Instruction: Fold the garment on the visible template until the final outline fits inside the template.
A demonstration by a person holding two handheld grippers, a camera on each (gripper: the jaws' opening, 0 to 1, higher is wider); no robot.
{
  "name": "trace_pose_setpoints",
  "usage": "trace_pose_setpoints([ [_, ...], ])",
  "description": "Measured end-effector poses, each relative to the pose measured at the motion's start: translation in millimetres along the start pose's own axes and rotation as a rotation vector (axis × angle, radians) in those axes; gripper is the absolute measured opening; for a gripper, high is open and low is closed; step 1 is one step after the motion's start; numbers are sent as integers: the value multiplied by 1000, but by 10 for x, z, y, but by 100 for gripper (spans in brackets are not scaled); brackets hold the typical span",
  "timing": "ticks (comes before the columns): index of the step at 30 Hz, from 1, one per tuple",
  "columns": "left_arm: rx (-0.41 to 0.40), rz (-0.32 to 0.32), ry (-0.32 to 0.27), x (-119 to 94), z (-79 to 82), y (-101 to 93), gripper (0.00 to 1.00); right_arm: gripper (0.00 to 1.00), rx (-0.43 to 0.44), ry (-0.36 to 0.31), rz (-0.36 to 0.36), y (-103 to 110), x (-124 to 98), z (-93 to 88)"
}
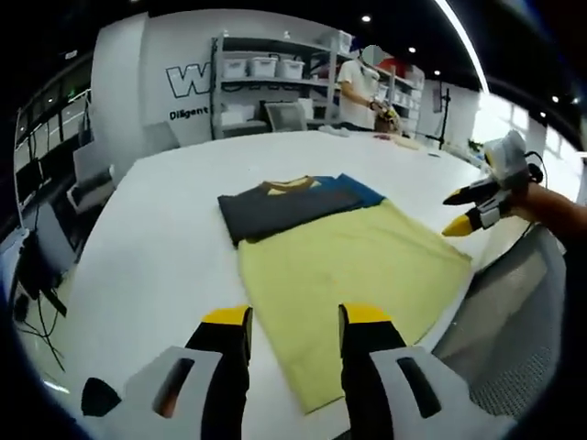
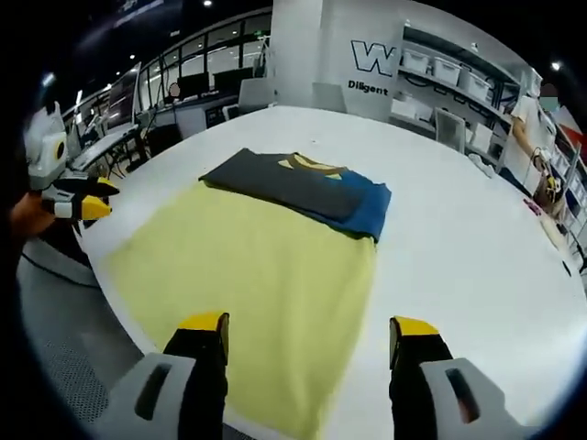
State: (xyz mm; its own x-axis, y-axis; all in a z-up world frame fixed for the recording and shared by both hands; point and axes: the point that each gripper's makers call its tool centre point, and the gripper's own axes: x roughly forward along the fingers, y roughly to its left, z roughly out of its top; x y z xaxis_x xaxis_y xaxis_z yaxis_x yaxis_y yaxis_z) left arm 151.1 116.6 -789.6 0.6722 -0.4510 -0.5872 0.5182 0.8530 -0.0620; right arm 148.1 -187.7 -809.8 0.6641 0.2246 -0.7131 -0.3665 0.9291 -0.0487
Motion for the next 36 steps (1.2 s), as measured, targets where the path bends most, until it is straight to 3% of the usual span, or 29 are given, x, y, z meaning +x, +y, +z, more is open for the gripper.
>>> trace_pose_setpoints([
  [2,-38,-9,40,1,-70,-12,30,68,6,11,-1,-16,0,-40],
  [4,-8,8,72,10,-121,23,28,65,15,26,7,-24,-11,-88],
  [9,-26,-19,140,37,-273,-17,23,61,42,54,15,-56,-28,-164],
  [11,-28,-19,202,19,-366,-43,19,59,54,69,19,-68,-32,-204],
  [15,-36,-23,229,27,-423,-75,17,55,68,115,30,-73,-37,-339],
  [17,-23,-26,311,2,-561,-81,18,54,86,163,44,-49,-37,-448],
  [19,-33,-38,335,15,-626,-118,18,53,85,215,63,-9,-48,-569],
  [22,-28,-43,392,22,-732,-87,16,49,81,242,57,-38,-27,-653],
  [36,-33,-53,441,4,-843,-4,12,35,151,345,78,-33,-66,-927],
])
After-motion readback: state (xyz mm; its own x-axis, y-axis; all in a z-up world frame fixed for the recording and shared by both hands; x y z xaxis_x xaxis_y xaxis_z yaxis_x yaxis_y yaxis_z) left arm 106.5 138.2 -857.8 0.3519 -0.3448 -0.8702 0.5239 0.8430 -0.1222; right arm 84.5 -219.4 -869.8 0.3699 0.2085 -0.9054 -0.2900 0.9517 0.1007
